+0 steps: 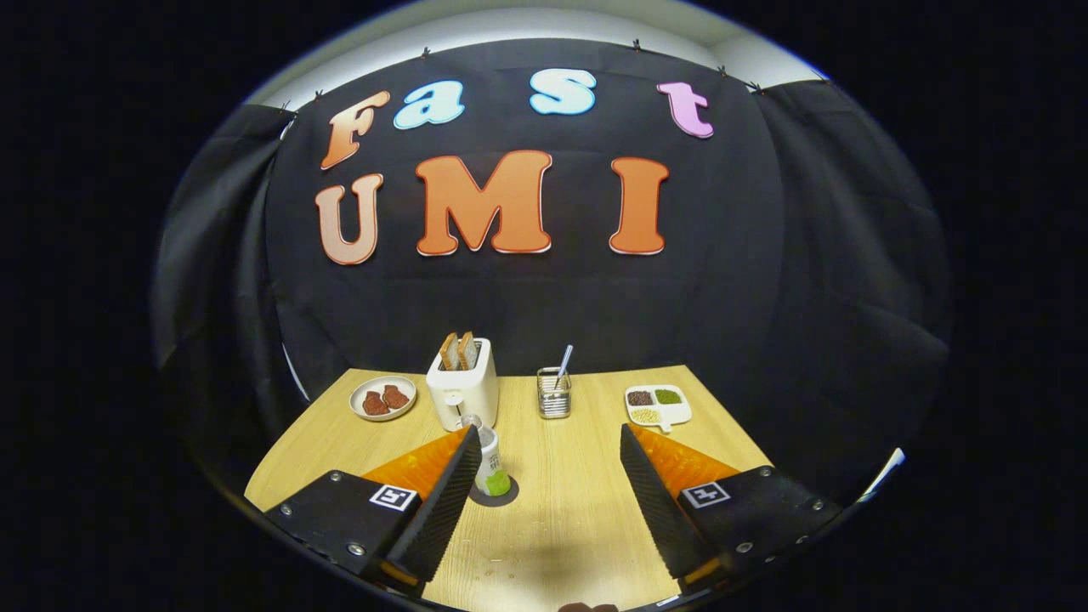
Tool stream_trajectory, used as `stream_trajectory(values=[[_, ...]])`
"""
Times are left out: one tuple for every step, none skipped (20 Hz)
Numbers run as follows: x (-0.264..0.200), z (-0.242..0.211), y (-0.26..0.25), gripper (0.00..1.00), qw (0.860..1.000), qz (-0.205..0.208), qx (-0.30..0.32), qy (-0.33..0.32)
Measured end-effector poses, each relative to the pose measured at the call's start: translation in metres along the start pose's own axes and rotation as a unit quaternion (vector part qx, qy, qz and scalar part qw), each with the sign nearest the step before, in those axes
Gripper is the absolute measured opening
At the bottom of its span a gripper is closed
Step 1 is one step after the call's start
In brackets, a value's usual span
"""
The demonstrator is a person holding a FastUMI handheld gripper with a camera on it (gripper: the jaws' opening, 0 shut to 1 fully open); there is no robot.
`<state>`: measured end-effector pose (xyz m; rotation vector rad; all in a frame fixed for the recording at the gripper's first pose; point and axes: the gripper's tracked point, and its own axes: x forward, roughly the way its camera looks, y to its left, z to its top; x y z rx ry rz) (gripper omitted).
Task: Take the bottle from table, then pour the juice into the cup, finally place the bottle on the coaster
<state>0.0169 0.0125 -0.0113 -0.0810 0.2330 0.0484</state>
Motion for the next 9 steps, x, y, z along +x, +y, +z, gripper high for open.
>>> stream_trajectory(values=[[-0.006, 0.008, 0.001, 0.97, 1.000, 0.001, 0.002, -0.008], [-0.012, 0.015, 0.001, 0.97, 1.000, 0.001, 0.003, -0.018], [-0.015, 0.021, -0.002, 0.97, 1.000, -0.005, 0.004, -0.026], [-0.017, 0.026, -0.003, 0.97, 0.999, -0.010, -0.004, -0.036], [-0.020, 0.031, -0.004, 0.97, 0.999, -0.014, -0.012, -0.044], [-0.025, 0.032, -0.003, 0.97, 0.998, -0.016, -0.020, -0.049], [-0.027, 0.033, -0.001, 0.97, 0.998, -0.015, -0.024, -0.052], [-0.030, 0.036, 0.004, 0.97, 0.998, -0.010, -0.027, -0.057], [-0.032, 0.038, 0.009, 0.97, 0.998, -0.003, -0.033, -0.062]])
